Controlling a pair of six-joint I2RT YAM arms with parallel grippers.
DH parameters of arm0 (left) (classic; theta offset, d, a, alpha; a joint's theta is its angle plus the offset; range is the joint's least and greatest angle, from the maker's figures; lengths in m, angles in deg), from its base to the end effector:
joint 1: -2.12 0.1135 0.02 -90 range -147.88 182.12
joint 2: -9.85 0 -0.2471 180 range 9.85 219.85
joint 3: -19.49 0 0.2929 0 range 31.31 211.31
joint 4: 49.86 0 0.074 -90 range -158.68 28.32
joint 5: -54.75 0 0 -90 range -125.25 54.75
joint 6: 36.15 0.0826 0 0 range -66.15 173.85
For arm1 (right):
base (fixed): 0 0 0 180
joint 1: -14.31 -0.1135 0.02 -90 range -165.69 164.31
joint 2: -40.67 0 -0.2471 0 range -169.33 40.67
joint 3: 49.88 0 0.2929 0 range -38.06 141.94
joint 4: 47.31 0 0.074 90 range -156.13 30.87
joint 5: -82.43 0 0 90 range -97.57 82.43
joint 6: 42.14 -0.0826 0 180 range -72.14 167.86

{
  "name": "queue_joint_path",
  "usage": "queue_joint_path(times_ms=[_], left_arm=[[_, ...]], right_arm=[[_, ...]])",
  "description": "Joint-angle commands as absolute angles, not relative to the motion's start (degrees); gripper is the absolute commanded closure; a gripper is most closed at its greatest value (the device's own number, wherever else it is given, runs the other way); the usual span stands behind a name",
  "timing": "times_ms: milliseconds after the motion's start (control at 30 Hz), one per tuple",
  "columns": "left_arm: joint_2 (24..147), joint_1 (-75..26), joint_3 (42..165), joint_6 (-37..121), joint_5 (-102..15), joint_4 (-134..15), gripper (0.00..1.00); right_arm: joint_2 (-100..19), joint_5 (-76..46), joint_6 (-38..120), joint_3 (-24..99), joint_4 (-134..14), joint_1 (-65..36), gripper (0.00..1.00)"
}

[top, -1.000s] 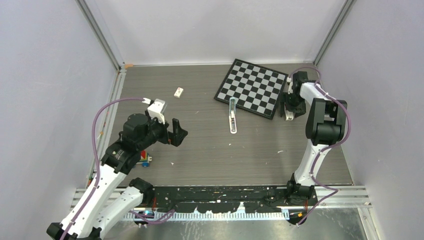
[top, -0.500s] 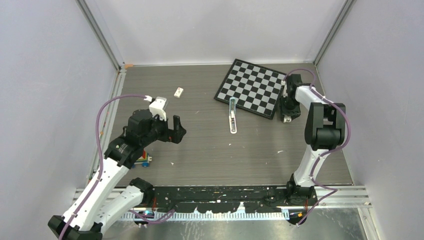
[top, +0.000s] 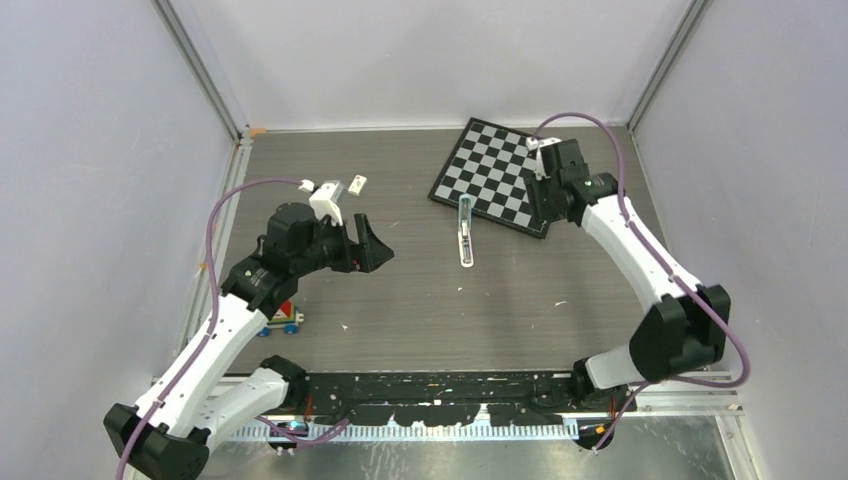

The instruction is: Load the staples into the stapler

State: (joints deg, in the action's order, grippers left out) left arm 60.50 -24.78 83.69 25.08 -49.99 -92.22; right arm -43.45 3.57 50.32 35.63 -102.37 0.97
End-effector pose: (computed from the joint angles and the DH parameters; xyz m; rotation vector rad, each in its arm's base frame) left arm 0.2428 -0.1467 0.2990 0.1302 2.1672 -0.8453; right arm 0.3728 0.0720 0.2415 -0.2632 2.4758 -0.1642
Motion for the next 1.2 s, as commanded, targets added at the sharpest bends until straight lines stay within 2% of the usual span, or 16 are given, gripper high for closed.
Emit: queue_joint_path(times_ms=[0,267,533,733,867,1067,1167], left_arm=[[60.47,-24.86,81.58,17.19,-54.64,-82.89,0.19],[60.56,-24.87,78.45,11.73,-53.27,-72.76,0.23],[61.19,-24.86,75.97,9.73,-54.91,-63.86,0.22],[61.58,-24.86,73.75,7.22,-56.22,-60.19,0.27],[61.42,-24.86,72.68,4.92,-57.12,-58.87,0.34],[62.23,-24.86,72.31,2.07,-59.56,-55.29,0.37],[62.53,-24.86,71.59,1.85,-59.82,-53.72,0.49]], right_arm=[[-35.76,5.53,50.46,34.90,-101.97,-6.25,0.58],[-29.68,7.47,40.60,30.11,-96.86,-23.72,0.55],[-33.81,14.15,32.94,29.92,-88.92,-42.64,0.54],[-35.64,16.51,31.08,31.82,-85.12,-48.01,0.54],[-35.50,17.16,30.56,32.85,-84.78,-49.38,0.54],[-35.26,16.51,29.60,32.54,-83.48,-50.22,0.54],[-35.53,16.67,29.08,32.60,-83.17,-50.45,0.54]])
